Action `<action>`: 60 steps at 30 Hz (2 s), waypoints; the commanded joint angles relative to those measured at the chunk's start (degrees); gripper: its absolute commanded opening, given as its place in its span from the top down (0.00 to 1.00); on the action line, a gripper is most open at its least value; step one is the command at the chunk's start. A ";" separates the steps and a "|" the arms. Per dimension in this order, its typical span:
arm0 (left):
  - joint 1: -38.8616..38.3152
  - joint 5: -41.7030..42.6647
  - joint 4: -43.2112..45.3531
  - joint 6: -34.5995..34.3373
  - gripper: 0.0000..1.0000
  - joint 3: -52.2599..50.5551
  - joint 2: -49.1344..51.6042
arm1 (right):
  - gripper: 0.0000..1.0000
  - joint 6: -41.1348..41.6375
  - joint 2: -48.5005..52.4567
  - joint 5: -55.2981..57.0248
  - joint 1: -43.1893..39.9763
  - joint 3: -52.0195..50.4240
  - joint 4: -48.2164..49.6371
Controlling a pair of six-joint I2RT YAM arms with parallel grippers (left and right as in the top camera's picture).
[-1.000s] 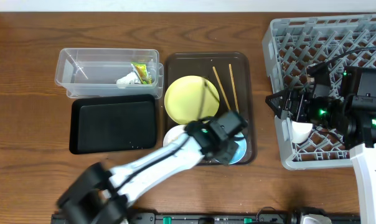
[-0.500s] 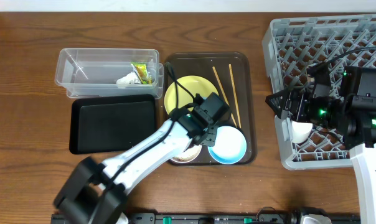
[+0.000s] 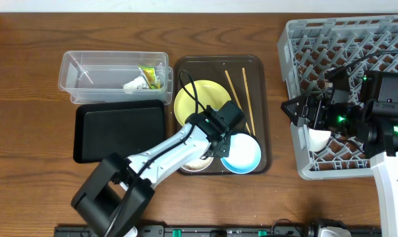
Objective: Sort waste into correct bins and load items into the dishwasher rack
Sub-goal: 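Carry the pink bowl over the black tray, then tilt the pink bowl to pour the rice onto the black tray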
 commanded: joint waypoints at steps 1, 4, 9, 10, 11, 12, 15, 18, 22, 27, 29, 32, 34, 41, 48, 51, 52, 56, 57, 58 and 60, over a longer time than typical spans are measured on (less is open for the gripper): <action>-0.28 0.68 -0.52 -0.85 0.76 -0.39 1.36 | 0.07 -0.61 0.02 -0.04 0.44 0.61 -0.11; -0.28 0.63 -0.17 -0.83 0.78 -0.39 1.38 | 0.07 -0.61 0.02 -0.02 0.44 0.61 -0.11; -0.26 0.70 -0.22 -0.50 0.94 -0.31 1.22 | 0.07 -0.61 0.02 -0.02 0.44 0.61 -0.13; -0.26 0.68 -0.35 0.07 0.94 -0.13 0.94 | 0.07 -0.61 0.02 -0.02 0.44 0.59 -0.13; -0.26 0.68 -0.70 0.07 0.94 0.22 0.59 | 0.07 -0.61 0.02 0.00 0.44 0.59 -0.11; -0.28 0.68 -1.44 0.07 0.94 0.81 0.04 | 0.07 -0.61 0.02 0.00 0.44 0.59 -0.11; -0.26 0.70 -3.89 0.96 0.94 2.95 -2.12 | 0.07 -0.59 0.02 0.37 0.44 0.59 -0.13; -0.13 0.72 -7.63 2.45 0.94 5.73 -5.11 | 0.07 -0.61 0.02 0.42 0.44 0.59 -0.11; 2.40 4.52 -9.35 5.95 0.94 7.28 -11.15 | 0.07 -0.59 0.02 0.42 0.44 0.59 -0.11; 12.44 17.42 -9.42 11.15 0.94 7.28 -17.59 | 0.07 -0.61 0.02 0.61 0.44 0.59 -0.20; 18.25 24.63 -9.55 13.99 0.94 7.26 -18.97 | 0.07 -0.61 0.02 0.63 0.44 0.59 -0.26; 27.61 39.39 -9.79 18.91 0.94 6.86 -19.43 | 0.07 -0.61 0.02 0.63 0.44 0.59 -0.31; 32.94 46.75 -9.73 21.64 0.94 5.62 -19.37 | 0.07 -0.61 0.02 0.63 0.44 0.59 -0.31; 50.49 66.45 -8.37 31.56 0.94 -3.06 -17.84 | 0.07 -0.61 0.02 0.63 0.44 0.59 -0.24; 62.99 85.50 -3.74 43.45 0.94 -9.73 -15.17 | 0.07 -0.59 0.02 0.83 0.44 0.59 -0.28; 66.64 87.38 -2.62 44.68 0.94 -11.91 -14.16 | 0.07 -0.61 0.02 0.83 0.44 0.59 -0.33; 67.54 87.38 -2.43 44.68 0.94 -12.44 -14.01 | 0.07 -0.61 0.02 0.83 0.44 0.59 -0.37; 70.05 87.41 -2.19 45.72 0.94 -13.49 -13.77 | 0.03 -0.61 0.02 1.46 0.44 0.59 -0.55; 70.27 87.41 -2.14 46.14 0.94 -13.49 -13.77 | 0.01 -0.63 0.02 1.73 0.44 0.59 -0.55; 70.34 87.41 -1.81 46.25 0.94 -13.49 -13.77 | 0.01 -0.61 0.02 1.79 0.44 0.59 -0.55; 70.34 87.38 -1.51 47.34 0.94 -13.49 -13.73 | 0.01 -0.63 0.02 1.90 0.44 0.59 -0.57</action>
